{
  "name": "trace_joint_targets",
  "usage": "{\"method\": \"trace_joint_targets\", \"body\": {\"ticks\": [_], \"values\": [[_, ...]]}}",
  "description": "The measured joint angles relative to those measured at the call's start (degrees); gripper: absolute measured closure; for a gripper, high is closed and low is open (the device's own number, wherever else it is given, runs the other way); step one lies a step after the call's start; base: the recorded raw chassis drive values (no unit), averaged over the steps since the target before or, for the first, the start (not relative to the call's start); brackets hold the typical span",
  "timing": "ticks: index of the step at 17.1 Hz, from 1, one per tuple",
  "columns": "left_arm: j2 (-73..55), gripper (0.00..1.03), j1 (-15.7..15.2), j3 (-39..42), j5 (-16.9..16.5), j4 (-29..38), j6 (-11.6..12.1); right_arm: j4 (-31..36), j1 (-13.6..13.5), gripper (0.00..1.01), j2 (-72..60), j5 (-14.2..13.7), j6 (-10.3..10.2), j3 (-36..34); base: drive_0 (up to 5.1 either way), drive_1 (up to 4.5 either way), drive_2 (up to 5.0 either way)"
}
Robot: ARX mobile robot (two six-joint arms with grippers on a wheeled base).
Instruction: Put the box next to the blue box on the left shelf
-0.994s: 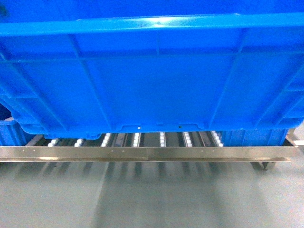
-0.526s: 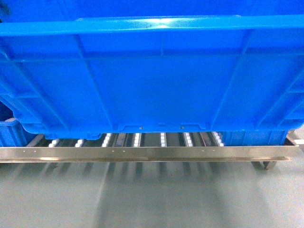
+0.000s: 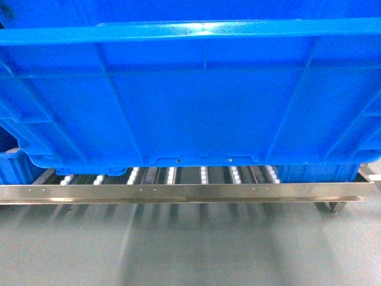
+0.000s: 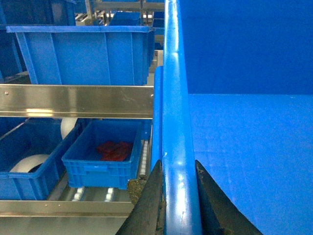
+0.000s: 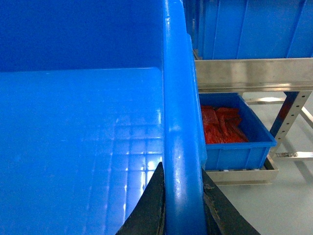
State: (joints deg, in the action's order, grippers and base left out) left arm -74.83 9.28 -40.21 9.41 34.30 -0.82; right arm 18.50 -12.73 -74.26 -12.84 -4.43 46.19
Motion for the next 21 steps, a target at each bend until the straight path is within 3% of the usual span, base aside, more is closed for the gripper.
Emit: {"method": "trace_joint_targets", "body": {"ticks": [21], "values": [[0.0, 0.94, 0.0, 0.0, 0.0, 0.0, 0.0, 0.0, 0.0, 0.92, 0.1, 0.0, 0.0, 0.0, 0.0, 0.0, 0.0]]}}
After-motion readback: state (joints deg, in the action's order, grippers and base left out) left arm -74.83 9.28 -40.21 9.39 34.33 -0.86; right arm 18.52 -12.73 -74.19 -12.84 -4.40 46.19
